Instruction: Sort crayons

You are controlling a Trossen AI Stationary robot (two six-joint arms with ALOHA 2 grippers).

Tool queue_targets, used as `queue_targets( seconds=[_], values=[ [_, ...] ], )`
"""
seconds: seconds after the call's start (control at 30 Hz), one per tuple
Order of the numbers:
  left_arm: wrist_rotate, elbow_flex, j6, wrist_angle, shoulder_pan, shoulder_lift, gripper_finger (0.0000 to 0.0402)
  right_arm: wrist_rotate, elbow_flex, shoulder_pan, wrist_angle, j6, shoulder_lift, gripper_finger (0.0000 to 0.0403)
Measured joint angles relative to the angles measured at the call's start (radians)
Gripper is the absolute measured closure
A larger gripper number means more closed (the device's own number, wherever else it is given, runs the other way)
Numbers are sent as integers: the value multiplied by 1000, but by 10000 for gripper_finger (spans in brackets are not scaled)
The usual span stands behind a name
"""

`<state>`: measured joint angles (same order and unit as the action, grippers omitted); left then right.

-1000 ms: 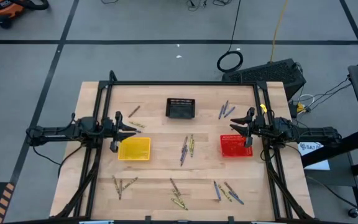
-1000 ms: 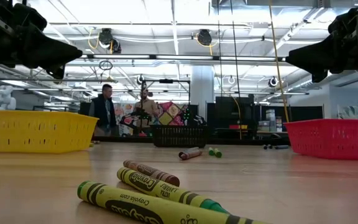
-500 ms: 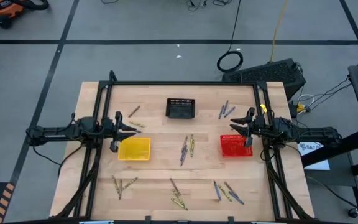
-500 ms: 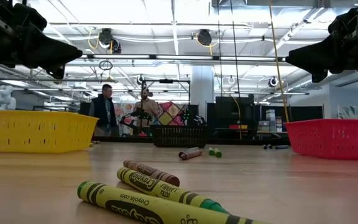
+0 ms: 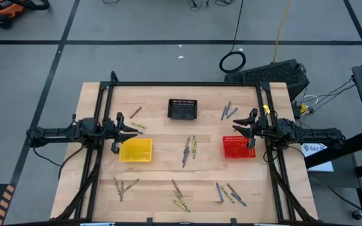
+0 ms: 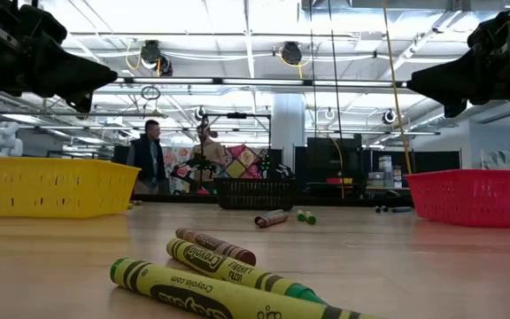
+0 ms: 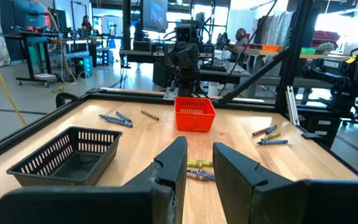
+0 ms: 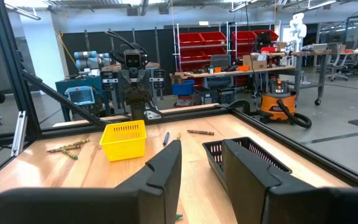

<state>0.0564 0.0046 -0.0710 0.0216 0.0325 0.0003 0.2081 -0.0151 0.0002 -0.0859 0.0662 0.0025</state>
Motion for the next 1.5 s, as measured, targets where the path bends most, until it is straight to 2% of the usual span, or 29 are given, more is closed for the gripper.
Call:
queue_targets(
  seconds=[0.9,1.17,1.5],
  values=[
    [0,0,0,0,0,0,318,-1,0,0,-15,-16,0,300],
    [-55,0,179,1,1,0,318,0,0,0,-15,27,0,300],
    [-70,0,183,18,0,0,318,0,0,0,-15,27,0,300]
  ],
)
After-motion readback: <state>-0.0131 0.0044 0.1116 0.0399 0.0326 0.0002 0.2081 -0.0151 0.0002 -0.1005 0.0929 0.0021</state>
